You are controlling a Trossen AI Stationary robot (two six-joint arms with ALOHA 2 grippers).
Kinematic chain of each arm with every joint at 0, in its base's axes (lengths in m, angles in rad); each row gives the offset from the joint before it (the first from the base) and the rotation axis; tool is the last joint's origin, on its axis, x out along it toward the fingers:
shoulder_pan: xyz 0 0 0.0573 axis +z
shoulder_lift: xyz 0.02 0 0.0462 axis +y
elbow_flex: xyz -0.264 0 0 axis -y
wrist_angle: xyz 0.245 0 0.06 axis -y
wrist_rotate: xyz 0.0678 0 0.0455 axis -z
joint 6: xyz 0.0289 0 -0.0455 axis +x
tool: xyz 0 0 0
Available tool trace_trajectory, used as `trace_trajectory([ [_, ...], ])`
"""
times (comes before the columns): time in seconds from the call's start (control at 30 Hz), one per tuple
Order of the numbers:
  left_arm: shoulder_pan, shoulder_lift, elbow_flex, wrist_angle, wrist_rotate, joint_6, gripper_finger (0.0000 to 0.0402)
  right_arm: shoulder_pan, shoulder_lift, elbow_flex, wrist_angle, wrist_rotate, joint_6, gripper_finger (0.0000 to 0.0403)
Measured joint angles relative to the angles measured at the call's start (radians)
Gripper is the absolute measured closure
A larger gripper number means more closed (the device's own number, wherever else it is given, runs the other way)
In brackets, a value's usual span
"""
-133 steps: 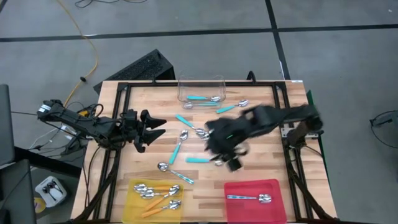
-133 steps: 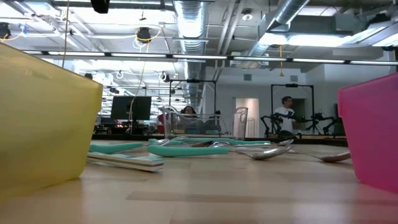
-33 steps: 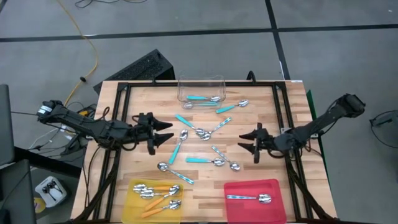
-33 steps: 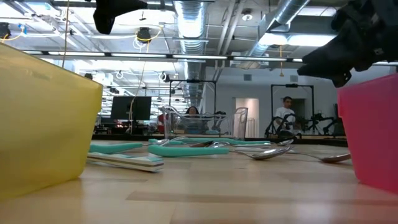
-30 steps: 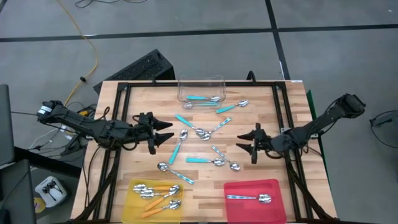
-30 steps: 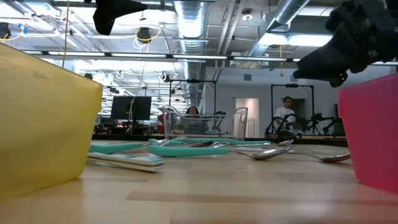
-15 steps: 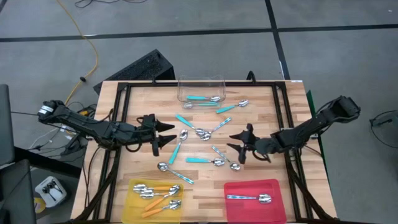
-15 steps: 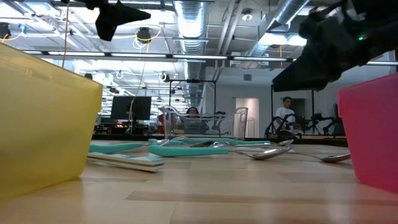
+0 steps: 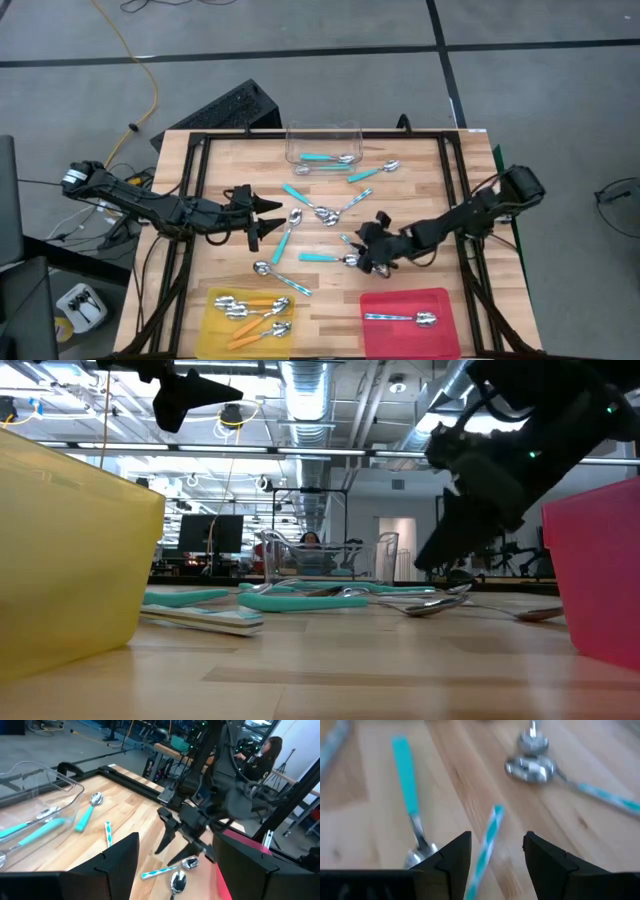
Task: Sort silverware by color (type)
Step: Put the white and blue spoon into the red bin
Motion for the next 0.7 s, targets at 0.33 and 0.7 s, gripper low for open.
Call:
trace_trajectory([
  [0.33,0.000,0.000,0.000,-0.001,0.000,0.000,0.0164,0.024,0.135,0.127,-0.167,-0.016,0.036,0.0202],
  [0.7,0.000,0.000,0.000,0.000,0.000,-0.001,0.0164,-0.008,0.178,0.130,-0.180,-0.058,0.102,0.0217],
])
